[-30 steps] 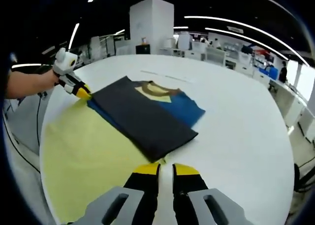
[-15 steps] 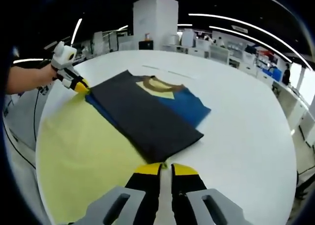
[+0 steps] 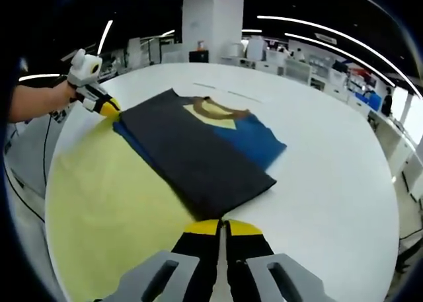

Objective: Fold the garment on the visible template until the final outline fits inside the template.

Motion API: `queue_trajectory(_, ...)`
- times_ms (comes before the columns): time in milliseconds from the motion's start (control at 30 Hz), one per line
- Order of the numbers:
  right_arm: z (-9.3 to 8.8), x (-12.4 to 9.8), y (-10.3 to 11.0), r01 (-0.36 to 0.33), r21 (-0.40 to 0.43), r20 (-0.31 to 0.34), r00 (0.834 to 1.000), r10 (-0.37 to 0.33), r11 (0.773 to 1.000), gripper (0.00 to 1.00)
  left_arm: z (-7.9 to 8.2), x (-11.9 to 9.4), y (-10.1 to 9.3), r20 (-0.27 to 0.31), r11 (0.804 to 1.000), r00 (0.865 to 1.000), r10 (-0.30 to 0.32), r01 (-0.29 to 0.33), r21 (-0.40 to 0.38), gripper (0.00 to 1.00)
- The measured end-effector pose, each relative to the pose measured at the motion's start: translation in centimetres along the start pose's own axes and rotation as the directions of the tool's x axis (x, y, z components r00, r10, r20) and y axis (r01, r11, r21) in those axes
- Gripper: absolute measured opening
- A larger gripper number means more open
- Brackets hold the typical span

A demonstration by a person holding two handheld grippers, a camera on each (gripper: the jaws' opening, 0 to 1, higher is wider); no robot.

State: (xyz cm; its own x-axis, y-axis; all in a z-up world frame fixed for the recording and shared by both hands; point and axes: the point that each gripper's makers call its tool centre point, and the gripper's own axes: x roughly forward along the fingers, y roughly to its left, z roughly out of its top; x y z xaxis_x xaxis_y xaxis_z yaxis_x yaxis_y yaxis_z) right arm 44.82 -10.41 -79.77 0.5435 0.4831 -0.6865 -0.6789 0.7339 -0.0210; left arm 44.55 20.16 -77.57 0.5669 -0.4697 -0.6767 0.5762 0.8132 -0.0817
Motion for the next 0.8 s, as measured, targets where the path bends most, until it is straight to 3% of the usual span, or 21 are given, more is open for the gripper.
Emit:
queue_trajectory(467,0.0,0.2,-0.1,-0.002,-0.009,-0.002,1.0,0.002,1.0,0.0,0.5,0.1,0.0,0.019,0.999,1.0,0.012,-0.013,0.036,0.0)
queue_trajectory(667,0.0,0.2,-0.2,0.003,-0.02,-0.004,1.0,-0.003,1.0,0.0,0.0,-0.1,0.8,0.032,0.999,0.999,0.034,-0.034,-0.008,0.0)
queue_trajectory(800,-0.1,0.1,-0.2,0.005,-0.021,-0.004,1.0,-0.005,1.0,0.0,-0.7,-0.2,1.5,0.05,0.995,0.997,0.052,-0.047,-0.091,0.0)
